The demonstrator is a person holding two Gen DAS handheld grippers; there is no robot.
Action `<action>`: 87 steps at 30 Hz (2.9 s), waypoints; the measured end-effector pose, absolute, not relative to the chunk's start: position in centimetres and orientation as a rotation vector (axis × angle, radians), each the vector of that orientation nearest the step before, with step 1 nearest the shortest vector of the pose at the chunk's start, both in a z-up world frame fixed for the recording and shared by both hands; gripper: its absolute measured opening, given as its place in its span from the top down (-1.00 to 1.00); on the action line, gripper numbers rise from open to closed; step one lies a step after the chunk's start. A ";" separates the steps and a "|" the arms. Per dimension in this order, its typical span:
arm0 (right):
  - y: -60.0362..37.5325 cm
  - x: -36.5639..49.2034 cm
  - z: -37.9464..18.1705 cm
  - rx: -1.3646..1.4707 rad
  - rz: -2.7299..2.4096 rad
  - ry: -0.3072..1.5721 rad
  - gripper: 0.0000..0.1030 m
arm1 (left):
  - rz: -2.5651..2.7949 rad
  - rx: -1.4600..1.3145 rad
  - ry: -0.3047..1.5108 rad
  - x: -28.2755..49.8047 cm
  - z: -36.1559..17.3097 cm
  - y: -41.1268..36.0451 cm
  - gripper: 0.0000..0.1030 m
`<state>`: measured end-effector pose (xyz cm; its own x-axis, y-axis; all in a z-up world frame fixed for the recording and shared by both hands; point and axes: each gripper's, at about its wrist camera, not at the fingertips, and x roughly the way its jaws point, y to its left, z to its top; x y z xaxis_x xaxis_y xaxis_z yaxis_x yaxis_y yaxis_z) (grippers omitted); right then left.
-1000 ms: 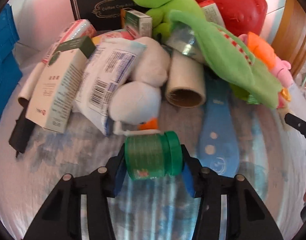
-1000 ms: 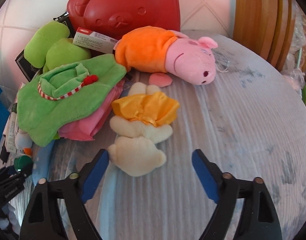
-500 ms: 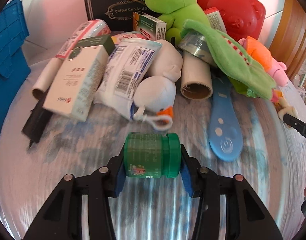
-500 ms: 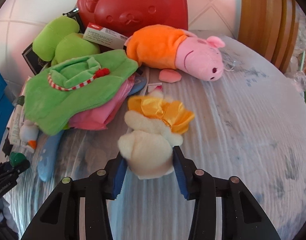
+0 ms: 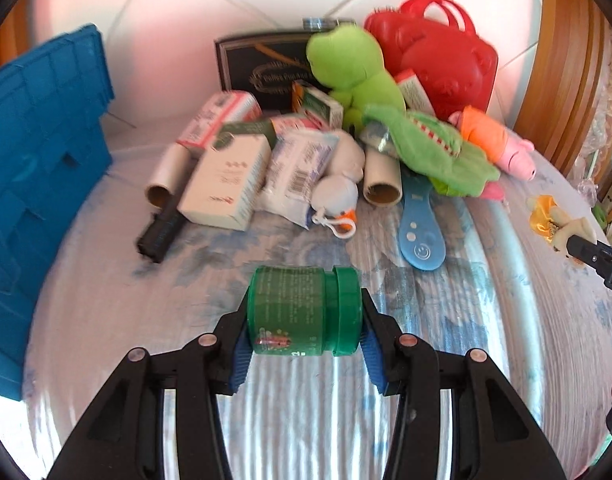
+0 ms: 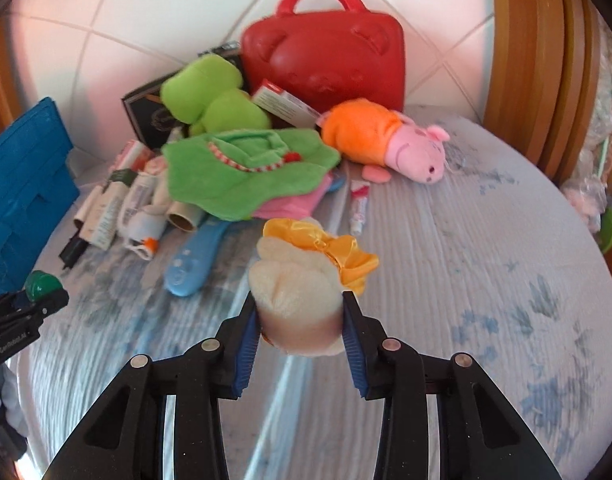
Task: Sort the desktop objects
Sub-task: 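Grasp the green jar with left gripper while right gripper grasps cream plush toy, then carry the green jar and cream plush into the blue crate and release both, then move both grippers back over the table pile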
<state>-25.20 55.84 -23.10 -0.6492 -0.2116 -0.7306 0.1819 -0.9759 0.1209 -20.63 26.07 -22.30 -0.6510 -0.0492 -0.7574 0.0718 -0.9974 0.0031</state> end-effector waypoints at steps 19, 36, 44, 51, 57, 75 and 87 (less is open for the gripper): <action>36.8 -13.2 -8.1 0.608 -2.614 0.102 0.26 | -2.837 0.711 -0.031 -8.4 -9.1 13.5 0.11; 4.0 -7.3 1.3 0.235 -2.414 0.202 0.26 | -2.662 0.457 -0.086 -3.1 -0.4 -10.8 0.11; -7.8 -9.0 1.9 0.251 -2.389 0.306 0.26 | -2.596 0.551 -0.005 -4.0 -1.6 -20.1 0.11; -10.6 -10.4 1.3 0.274 -2.400 0.408 0.26 | -2.615 0.573 0.045 -4.4 -1.7 -22.4 0.11; -10.2 -10.4 0.7 0.293 -2.426 0.447 -0.10 | -2.608 0.563 0.065 -4.2 -1.3 -22.8 -0.27; -4.8 -7.2 1.7 0.231 -2.501 0.342 -1.00 | -2.635 0.490 0.142 -0.6 -0.6 -20.8 -0.43; 9.6 -8.2 1.1 0.271 -2.654 0.152 -1.00 | -2.771 0.328 0.032 -0.3 3.2 -8.7 -0.56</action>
